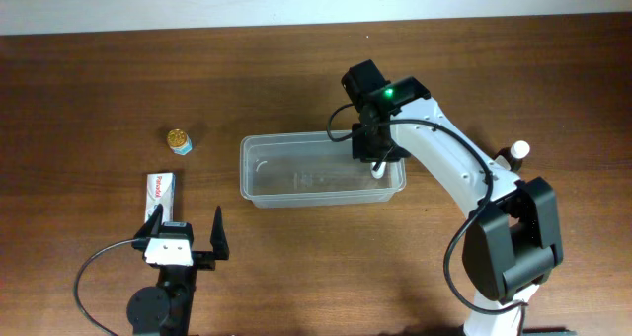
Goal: Pack container
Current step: 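Carry the bottle left over the container and lower it inside, then open the right gripper and move back to the dark bottle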
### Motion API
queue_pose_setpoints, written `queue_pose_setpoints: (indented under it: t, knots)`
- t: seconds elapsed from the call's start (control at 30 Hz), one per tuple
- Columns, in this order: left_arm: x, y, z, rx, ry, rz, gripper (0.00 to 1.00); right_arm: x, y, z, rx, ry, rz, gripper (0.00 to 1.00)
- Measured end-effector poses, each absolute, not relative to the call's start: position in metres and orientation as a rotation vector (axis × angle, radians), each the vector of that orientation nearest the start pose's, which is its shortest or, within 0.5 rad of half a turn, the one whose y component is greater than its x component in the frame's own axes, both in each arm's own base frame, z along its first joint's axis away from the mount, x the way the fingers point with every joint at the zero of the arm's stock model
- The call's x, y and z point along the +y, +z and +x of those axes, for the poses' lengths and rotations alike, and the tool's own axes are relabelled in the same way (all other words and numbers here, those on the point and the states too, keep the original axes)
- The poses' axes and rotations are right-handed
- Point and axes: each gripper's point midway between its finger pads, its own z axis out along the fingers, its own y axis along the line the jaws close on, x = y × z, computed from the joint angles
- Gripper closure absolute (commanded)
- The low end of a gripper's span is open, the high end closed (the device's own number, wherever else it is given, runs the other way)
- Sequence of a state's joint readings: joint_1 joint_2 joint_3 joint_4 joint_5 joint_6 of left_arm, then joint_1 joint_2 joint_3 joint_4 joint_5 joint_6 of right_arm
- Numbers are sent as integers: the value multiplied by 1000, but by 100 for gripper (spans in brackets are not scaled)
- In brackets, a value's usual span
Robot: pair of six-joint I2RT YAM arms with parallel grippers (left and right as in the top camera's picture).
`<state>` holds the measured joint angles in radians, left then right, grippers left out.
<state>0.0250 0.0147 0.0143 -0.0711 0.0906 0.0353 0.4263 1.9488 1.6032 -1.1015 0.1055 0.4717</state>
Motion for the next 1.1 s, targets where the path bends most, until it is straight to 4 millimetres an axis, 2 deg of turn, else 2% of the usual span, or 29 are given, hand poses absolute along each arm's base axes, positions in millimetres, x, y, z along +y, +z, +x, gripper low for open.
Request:
queue_pose_setpoints:
  t: [0.63,0.77,1.1]
  knots:
    - [-9,160,246,1640,-28,78,0,150,89,376,2957,-54,79,73]
    - [-9,160,246,1640,-29,77,1,149,89,377,2955,-59,78,66]
    - [-9,160,246,1640,-29,77,1,149,89,377,2953,-64,80,61]
